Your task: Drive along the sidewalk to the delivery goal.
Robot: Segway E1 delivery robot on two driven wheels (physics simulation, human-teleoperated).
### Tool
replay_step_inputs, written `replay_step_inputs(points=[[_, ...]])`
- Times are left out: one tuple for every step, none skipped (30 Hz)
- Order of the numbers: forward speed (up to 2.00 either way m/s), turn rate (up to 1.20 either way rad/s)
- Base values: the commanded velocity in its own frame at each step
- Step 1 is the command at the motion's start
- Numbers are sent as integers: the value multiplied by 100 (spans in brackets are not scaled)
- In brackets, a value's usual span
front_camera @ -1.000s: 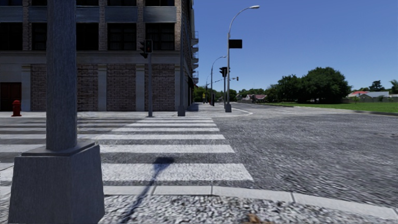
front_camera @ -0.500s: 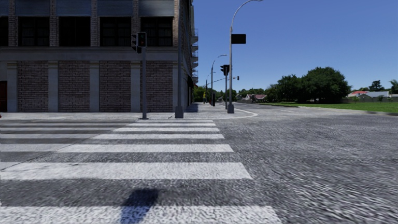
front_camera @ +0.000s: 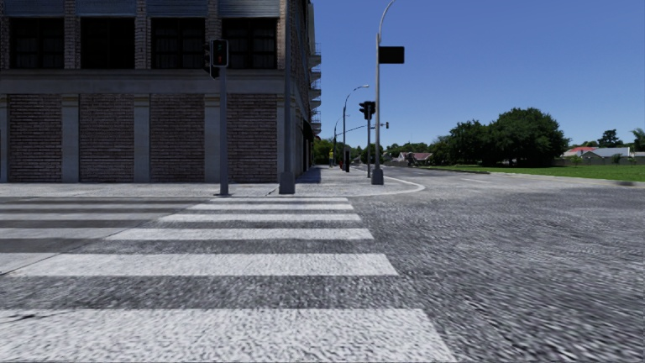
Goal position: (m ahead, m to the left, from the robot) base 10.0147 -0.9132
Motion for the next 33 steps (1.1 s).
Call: replay_step_inputs(points=[[140,0],[140,0],[140,0],[140,0],[140,0],[140,0],[140,0],[140,0],[140,0],[140,0],[140,0],[140,0],[140,0],[140,0],[140,0],[140,0],[140,0],[140,0],[140,0],[140,0],[140,0],[140,0],[140,0],[140,0],[140,0],[140,0],[140,0],[140,0],[140,0],[140,0],[140,0],[140,0],[140,0]])
